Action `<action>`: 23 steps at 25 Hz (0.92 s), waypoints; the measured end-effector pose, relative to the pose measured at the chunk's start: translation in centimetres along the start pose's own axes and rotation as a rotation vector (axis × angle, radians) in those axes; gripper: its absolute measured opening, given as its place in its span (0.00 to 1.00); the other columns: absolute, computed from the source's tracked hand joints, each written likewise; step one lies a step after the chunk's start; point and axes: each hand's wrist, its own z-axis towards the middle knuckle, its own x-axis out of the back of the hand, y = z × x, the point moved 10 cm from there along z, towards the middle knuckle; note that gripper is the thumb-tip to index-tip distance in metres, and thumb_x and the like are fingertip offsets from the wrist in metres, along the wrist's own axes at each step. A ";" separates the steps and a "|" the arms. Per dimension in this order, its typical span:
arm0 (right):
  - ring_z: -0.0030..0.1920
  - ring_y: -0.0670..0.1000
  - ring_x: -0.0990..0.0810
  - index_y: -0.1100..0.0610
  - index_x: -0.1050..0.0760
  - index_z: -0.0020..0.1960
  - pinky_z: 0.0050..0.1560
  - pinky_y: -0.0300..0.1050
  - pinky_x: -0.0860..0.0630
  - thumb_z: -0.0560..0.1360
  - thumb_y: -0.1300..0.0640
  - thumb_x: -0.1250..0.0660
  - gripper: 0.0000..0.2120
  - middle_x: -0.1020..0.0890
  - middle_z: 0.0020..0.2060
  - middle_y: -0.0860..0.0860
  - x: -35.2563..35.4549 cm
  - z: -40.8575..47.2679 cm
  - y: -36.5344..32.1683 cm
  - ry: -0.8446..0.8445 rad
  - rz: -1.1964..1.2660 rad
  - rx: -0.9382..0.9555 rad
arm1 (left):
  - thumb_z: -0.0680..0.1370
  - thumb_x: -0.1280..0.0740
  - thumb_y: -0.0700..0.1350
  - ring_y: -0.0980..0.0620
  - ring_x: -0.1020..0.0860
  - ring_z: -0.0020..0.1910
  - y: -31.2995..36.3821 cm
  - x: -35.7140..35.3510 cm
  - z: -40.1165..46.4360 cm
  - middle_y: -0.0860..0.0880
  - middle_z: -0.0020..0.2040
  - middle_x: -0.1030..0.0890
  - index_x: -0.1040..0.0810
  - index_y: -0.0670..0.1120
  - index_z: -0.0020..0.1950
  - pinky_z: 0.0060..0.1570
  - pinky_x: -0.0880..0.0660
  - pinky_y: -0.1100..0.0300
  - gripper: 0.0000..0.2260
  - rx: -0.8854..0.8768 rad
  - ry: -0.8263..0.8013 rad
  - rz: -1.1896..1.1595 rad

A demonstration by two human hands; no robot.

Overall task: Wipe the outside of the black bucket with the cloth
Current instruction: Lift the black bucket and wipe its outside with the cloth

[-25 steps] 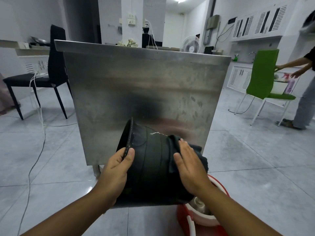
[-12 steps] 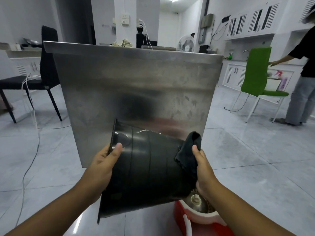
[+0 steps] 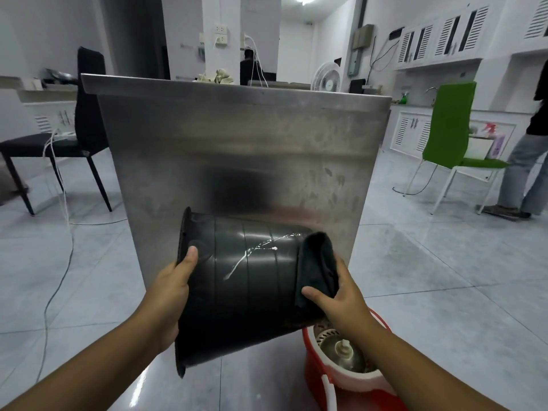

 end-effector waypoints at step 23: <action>0.78 0.44 0.45 0.47 0.43 0.77 0.78 0.45 0.48 0.81 0.50 0.46 0.24 0.39 0.76 0.42 -3.1 -1.8 -7.7 0.086 -0.540 0.427 | 0.81 0.44 0.52 0.61 0.15 0.37 -1.5 -4.5 -1.9 0.57 0.37 0.13 0.18 0.48 0.47 0.34 0.21 0.67 0.16 -0.110 -0.196 -0.030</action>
